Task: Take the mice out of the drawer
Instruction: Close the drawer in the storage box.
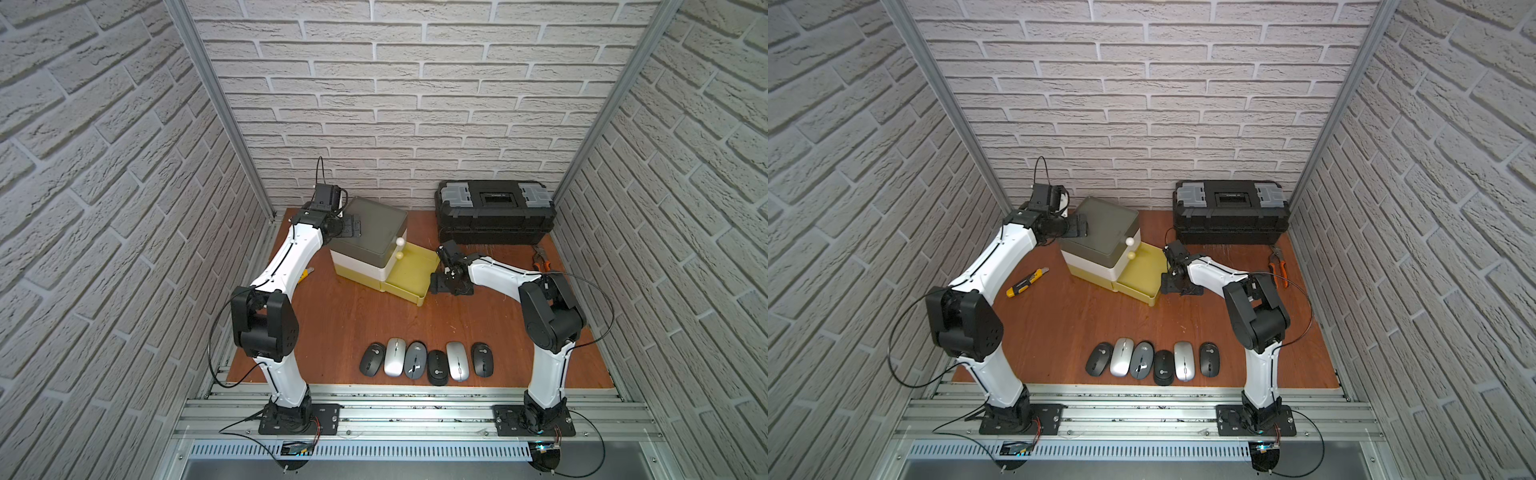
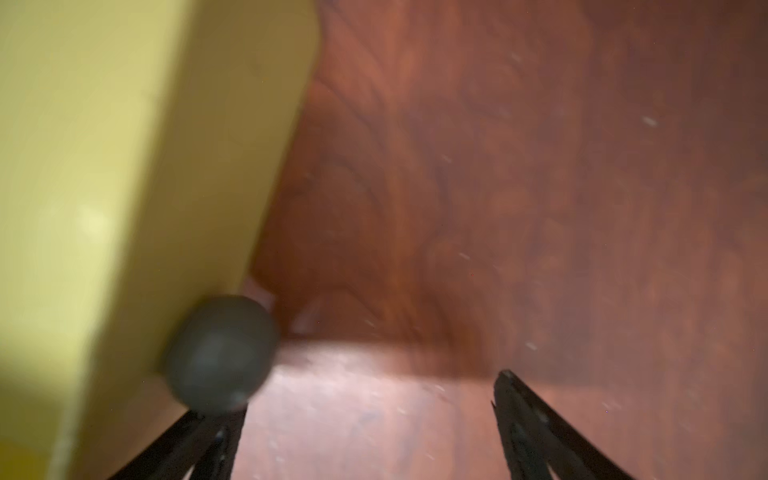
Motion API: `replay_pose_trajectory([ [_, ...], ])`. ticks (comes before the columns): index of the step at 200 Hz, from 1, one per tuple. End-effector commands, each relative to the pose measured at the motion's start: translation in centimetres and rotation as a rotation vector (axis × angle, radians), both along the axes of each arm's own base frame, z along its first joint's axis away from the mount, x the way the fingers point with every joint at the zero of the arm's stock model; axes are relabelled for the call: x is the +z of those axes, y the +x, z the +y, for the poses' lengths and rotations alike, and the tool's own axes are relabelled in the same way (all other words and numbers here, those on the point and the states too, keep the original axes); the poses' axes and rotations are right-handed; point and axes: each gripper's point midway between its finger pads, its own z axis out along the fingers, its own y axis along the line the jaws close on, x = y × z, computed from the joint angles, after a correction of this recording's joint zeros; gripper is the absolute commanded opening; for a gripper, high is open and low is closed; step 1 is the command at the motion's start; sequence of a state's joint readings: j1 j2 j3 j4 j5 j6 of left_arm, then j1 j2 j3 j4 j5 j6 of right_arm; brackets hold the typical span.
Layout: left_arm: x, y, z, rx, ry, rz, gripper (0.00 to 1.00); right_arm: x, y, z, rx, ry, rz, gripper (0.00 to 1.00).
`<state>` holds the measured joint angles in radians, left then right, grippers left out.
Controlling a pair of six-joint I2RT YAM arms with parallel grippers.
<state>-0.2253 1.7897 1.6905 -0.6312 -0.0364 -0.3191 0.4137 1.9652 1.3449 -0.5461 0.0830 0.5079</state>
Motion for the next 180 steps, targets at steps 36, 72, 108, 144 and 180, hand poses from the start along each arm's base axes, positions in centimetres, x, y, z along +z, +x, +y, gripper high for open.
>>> replay_pose_trajectory([
  [36,-4.0,-1.2,-3.9,-0.092,-0.039,0.120,0.98,1.2,4.0,6.6,0.069,0.326,-0.088,0.93],
  [72,-3.8,-1.0,-6.4,-0.138,-0.048,0.121,0.98,1.1,5.7,8.1,0.083,0.382,-0.103,0.92],
  [108,-3.4,-1.5,-8.6,-0.178,-0.086,0.128,0.98,2.2,6.7,8.8,0.094,0.402,-0.132,0.92],
  [144,-2.2,-2.6,-8.7,-0.186,-0.104,0.116,0.98,3.1,5.1,5.1,0.019,0.240,-0.121,0.91],
  [180,1.3,-3.2,-7.4,-0.171,-0.080,0.047,0.98,5.9,1.7,-1.6,-0.125,-0.008,-0.157,0.92],
])
